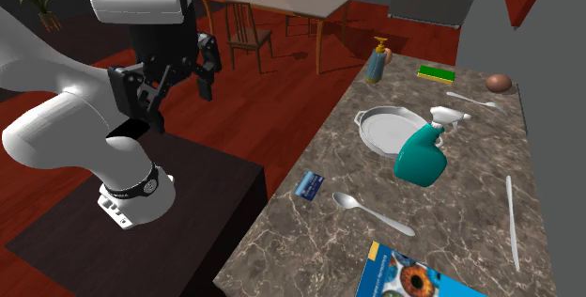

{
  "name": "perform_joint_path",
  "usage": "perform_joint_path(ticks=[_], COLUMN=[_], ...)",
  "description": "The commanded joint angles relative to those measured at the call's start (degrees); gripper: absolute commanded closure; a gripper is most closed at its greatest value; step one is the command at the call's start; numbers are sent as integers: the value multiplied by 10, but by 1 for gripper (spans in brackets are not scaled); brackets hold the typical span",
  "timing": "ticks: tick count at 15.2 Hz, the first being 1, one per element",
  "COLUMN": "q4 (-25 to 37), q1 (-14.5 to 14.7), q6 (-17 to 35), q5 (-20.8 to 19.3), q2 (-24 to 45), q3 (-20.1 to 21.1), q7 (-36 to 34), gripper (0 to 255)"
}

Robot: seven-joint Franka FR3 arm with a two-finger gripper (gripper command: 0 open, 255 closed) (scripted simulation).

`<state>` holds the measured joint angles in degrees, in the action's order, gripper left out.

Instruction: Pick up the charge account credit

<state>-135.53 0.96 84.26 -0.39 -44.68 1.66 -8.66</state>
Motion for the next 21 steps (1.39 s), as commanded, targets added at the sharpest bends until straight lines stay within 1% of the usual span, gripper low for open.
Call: perform_joint_path(ticks=[1, 5, 10, 16, 21], q4=[0, -43, -89, -126, -138], q1=[0, -20, -38, -48, -48], q6=[0, 47, 127, 249, 368], q5=[0, 69, 158, 270, 370], q2=[0, 24, 68, 146, 234], q3=[0, 26, 59, 98, 126], q7=[0, -115, -246, -382, -471], gripper=[0, 0, 0, 0, 0])
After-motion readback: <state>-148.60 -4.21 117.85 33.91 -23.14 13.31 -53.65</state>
